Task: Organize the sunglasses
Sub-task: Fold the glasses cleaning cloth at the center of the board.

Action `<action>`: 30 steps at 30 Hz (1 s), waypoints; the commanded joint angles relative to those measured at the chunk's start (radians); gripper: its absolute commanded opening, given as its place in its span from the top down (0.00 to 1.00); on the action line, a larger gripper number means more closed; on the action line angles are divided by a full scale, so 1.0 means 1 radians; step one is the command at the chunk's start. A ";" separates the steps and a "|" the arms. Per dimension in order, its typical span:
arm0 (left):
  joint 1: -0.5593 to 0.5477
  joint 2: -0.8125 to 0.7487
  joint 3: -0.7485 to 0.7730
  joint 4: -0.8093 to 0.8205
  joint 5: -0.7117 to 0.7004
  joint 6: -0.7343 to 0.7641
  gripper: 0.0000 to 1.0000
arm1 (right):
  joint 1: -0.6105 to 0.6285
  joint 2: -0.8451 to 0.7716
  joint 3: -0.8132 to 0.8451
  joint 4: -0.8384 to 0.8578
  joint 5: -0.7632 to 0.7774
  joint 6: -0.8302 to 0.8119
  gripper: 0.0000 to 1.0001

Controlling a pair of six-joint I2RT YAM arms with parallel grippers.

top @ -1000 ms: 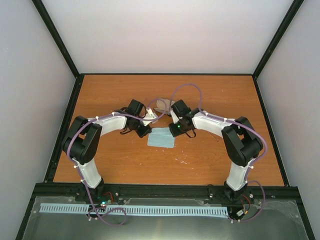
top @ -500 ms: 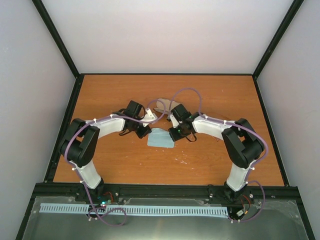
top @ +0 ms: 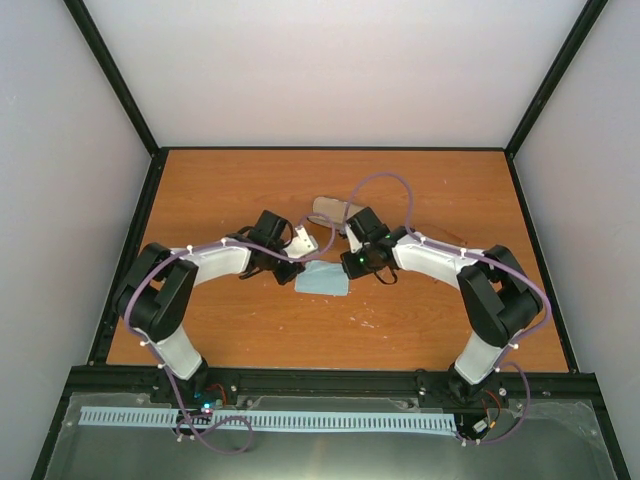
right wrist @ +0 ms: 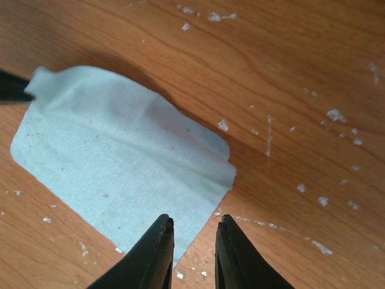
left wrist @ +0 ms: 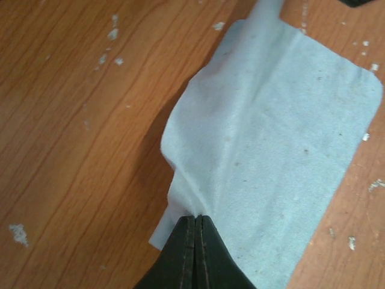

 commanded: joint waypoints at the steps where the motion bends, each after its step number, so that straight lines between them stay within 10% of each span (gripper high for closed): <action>1: -0.045 -0.041 -0.032 0.069 -0.029 0.054 0.98 | -0.011 -0.008 0.003 0.027 0.050 0.051 0.76; 30: -0.063 -0.031 -0.064 0.091 -0.054 0.051 0.98 | -0.036 0.272 0.288 -0.142 -0.096 -0.083 0.58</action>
